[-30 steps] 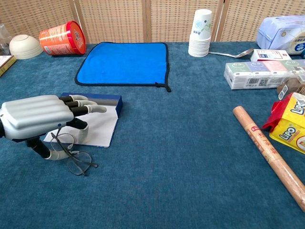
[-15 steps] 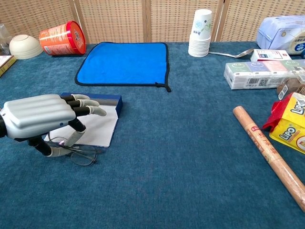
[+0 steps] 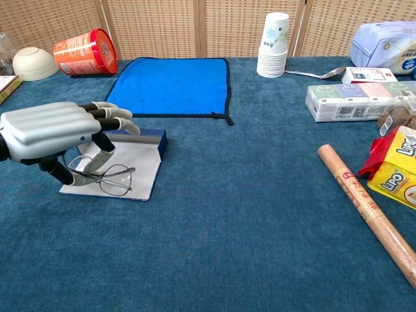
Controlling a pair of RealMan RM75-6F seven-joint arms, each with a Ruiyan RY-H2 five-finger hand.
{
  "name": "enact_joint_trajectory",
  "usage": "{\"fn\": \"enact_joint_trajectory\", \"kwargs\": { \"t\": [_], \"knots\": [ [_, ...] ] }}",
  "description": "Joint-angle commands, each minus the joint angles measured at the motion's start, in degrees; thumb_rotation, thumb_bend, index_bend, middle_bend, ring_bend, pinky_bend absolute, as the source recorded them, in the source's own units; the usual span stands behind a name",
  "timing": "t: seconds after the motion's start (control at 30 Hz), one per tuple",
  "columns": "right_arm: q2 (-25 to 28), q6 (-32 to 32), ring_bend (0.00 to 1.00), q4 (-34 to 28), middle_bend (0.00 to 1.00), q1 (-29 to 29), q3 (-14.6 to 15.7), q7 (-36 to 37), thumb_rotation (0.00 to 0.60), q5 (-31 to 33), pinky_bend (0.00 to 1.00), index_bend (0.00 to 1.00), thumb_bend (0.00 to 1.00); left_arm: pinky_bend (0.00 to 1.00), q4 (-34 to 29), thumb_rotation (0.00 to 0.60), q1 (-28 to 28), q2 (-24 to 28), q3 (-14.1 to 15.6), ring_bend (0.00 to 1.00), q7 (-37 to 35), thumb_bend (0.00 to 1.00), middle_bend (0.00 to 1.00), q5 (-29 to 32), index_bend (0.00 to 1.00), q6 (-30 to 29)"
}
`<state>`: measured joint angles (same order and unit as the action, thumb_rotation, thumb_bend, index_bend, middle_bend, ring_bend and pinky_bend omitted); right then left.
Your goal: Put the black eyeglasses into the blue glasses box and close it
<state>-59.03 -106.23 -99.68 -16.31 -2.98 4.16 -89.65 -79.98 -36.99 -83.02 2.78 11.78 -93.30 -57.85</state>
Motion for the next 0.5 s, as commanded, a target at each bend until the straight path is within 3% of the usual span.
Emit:
{"fn": "enact_joint_trajectory", "kwargs": {
  "t": [0.03,0.5],
  "knots": [
    [0.02,-0.04,0.19,0.08,0.29,-0.03,-0.04,0.15,0.396,0.06,0.23,0.17,0.41,0.02,0.65,0.6,-0.44,-0.37,-1.03,0.0,-0.24,0.35,0.15,1.68,0.71,0.99],
    [0.27,0.31,0.19,-0.26,0.29,0.04,-0.08,-0.05,0.394,0.3,0.23,0.17,0.41,0.02,6.58,0.6,-2.19,-4.36,-4.51,0.0,-2.42,0.34,0.11,7.51,0.69,4.36]
  ]
}}
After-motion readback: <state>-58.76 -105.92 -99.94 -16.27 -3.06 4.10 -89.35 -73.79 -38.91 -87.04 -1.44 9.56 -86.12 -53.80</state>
